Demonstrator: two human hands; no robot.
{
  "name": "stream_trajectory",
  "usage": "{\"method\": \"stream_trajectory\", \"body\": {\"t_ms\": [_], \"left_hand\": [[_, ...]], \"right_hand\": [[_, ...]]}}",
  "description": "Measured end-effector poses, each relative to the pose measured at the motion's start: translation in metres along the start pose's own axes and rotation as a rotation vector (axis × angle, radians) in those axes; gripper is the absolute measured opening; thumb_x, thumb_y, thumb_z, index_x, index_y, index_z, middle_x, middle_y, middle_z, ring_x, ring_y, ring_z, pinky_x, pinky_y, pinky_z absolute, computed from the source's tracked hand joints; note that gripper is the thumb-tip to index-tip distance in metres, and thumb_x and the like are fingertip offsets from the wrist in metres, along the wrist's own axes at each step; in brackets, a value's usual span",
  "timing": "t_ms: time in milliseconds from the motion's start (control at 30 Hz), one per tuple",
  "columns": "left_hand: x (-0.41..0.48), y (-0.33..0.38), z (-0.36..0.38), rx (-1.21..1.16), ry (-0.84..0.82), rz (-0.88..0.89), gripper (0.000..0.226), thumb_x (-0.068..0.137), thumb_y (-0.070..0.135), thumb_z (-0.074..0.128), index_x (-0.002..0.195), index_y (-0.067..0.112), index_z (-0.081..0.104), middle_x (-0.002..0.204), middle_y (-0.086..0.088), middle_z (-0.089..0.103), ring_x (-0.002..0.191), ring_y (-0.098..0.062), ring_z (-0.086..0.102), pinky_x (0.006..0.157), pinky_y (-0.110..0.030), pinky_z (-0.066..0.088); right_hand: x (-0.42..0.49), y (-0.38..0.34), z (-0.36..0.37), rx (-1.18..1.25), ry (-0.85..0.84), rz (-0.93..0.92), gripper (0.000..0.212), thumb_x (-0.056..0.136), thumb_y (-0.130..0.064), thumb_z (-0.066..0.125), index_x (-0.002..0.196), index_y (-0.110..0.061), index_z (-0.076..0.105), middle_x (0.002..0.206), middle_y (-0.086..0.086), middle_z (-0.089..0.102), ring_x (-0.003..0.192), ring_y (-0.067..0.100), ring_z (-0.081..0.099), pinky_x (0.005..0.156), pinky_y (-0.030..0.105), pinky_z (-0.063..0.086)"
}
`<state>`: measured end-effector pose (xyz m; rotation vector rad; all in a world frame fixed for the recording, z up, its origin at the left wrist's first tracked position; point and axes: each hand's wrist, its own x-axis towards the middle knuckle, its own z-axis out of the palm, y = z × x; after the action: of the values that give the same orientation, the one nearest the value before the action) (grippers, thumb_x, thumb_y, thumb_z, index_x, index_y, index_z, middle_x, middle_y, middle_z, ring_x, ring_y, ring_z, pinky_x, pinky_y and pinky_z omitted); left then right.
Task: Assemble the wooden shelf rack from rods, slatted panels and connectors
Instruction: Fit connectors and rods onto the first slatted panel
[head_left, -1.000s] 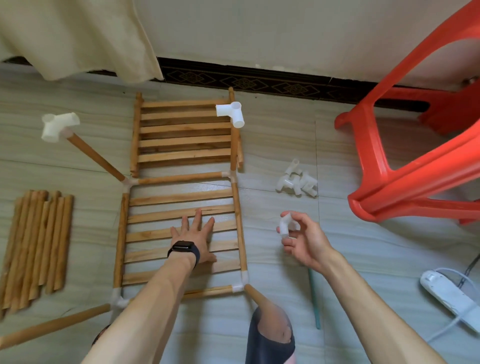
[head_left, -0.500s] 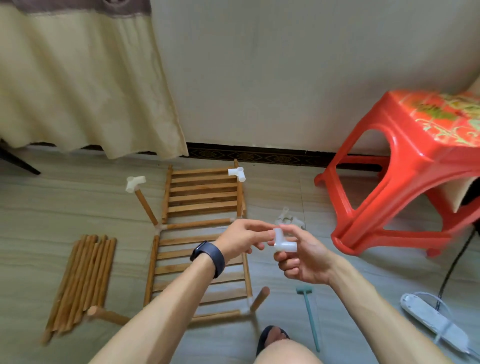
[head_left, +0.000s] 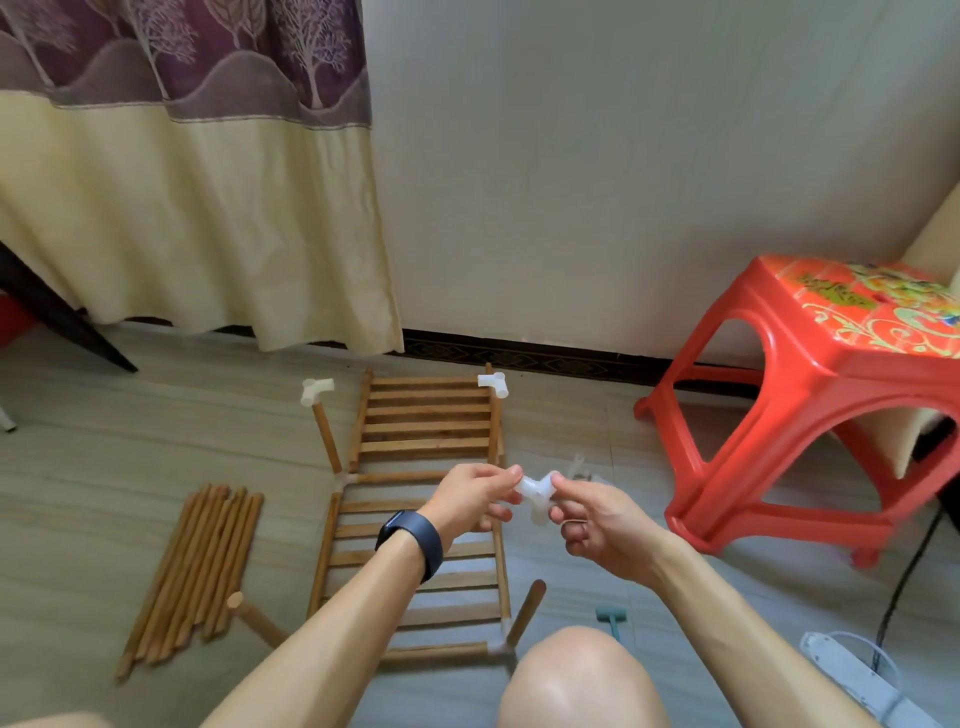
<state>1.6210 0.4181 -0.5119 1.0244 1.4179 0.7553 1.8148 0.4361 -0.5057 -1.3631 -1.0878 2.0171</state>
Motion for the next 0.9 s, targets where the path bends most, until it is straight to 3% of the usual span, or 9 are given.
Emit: {"method": "stream_trajectory", "body": {"t_ms": [167,367,467,567,667,800,900], "left_hand": [[-0.008,-0.007,0.003,-0.091,-0.003,-0.081,0.048,0.099,0.054,0.052,0.111,0.011,0.071,0.081,0.005,0.069,0.066,-0.007,0.061,0.065,-0.023,0.045],[-0.015,-0.009,0.016,-0.179,0.01,-0.112,0.046,0.099,0.054,0.051,0.113,0.014,0.07,0.084,0.006,0.068,0.07,-0.008,0.06,0.069,-0.023,0.046],[-0.012,-0.012,0.02,-0.135,0.001,-0.097,0.044,0.096,0.055,0.055,0.112,0.017,0.07,0.089,0.006,0.071,0.073,-0.009,0.062,0.073,-0.027,0.048],[-0.009,-0.016,0.023,-0.033,-0.02,-0.079,0.042,0.092,0.054,0.064,0.117,0.021,0.063,0.107,0.002,0.07,0.083,-0.012,0.066,0.077,-0.031,0.052],[-0.006,-0.018,0.024,-0.032,-0.017,-0.035,0.045,0.088,0.048,0.069,0.128,0.031,0.057,0.121,0.004,0.065,0.101,-0.014,0.066,0.082,-0.031,0.052],[-0.004,-0.018,0.021,-0.043,-0.135,-0.046,0.037,0.087,0.052,0.07,0.12,0.036,0.068,0.114,0.013,0.071,0.098,-0.012,0.069,0.085,-0.031,0.052],[-0.002,-0.021,0.024,-0.063,-0.122,-0.046,0.036,0.086,0.055,0.069,0.115,0.033,0.071,0.108,0.01,0.073,0.091,-0.01,0.07,0.085,-0.032,0.053]], "right_hand": [[0.002,0.0,0.004,-0.126,0.116,-0.084,0.03,0.103,-0.037,0.053,0.102,-0.011,0.066,0.065,-0.006,0.044,0.048,0.007,0.028,0.049,0.022,0.022],[-0.002,0.004,0.006,-0.162,0.12,-0.127,0.043,0.094,-0.053,0.061,0.109,-0.015,0.074,0.091,0.001,0.064,0.063,0.013,0.053,0.054,0.023,0.039],[-0.003,0.005,0.004,-0.202,0.128,-0.166,0.044,0.094,-0.049,0.064,0.112,-0.009,0.067,0.099,0.007,0.067,0.064,0.014,0.056,0.057,0.024,0.043],[-0.001,0.006,-0.003,-0.282,0.18,-0.187,0.04,0.093,-0.045,0.067,0.104,-0.007,0.066,0.088,0.004,0.061,0.059,0.011,0.05,0.058,0.025,0.042],[0.0,0.008,-0.014,-0.36,0.11,-0.153,0.035,0.087,-0.046,0.073,0.089,-0.012,0.067,0.073,-0.002,0.055,0.058,0.01,0.046,0.057,0.024,0.04],[0.0,0.007,-0.026,-0.412,0.058,-0.103,0.041,0.081,-0.051,0.078,0.085,-0.011,0.07,0.063,-0.007,0.05,0.057,0.009,0.043,0.056,0.022,0.038],[0.003,0.009,-0.031,-0.43,0.058,-0.087,0.05,0.079,-0.056,0.077,0.09,-0.008,0.073,0.065,-0.007,0.049,0.058,0.009,0.044,0.056,0.022,0.038]]}}
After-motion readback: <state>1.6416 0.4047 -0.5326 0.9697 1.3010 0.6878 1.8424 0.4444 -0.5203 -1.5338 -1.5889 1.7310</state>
